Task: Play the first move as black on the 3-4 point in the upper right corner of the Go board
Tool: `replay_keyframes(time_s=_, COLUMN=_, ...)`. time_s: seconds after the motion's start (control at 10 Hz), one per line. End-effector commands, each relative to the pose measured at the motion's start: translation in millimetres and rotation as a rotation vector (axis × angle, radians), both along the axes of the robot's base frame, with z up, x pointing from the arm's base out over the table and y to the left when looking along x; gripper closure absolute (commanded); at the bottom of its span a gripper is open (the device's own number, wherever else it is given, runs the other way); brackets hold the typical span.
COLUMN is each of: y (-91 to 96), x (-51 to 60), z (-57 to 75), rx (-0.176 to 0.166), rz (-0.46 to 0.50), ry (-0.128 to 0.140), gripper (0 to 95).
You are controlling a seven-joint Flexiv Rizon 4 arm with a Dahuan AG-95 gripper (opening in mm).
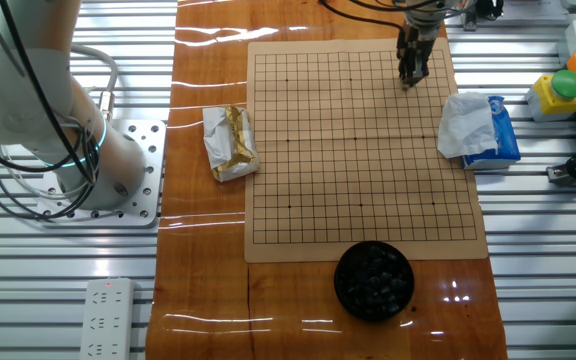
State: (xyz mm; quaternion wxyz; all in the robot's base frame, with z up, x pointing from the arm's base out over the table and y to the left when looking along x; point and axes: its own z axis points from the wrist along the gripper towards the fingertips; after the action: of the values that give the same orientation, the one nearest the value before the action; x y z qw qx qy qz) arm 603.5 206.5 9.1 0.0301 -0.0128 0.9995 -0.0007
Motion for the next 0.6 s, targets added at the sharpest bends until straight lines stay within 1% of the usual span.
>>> replay_keyframes(time_s=0.1, y=0.7, x=-0.3, z=0.5, rx=0.0, rz=-0.001, ry=0.0, gripper=76.0)
replay_keyframes(time_s=0.2, y=1.6, x=-0.4, z=0.0, rx=0.0, rz=-0.004, ry=0.0, gripper=95.0)
replay_keyframes(time_s=0.6, y=3.0, x=-0.5, z=-0.6, rx=0.001, rz=-0.006, ry=-0.001, gripper=95.0)
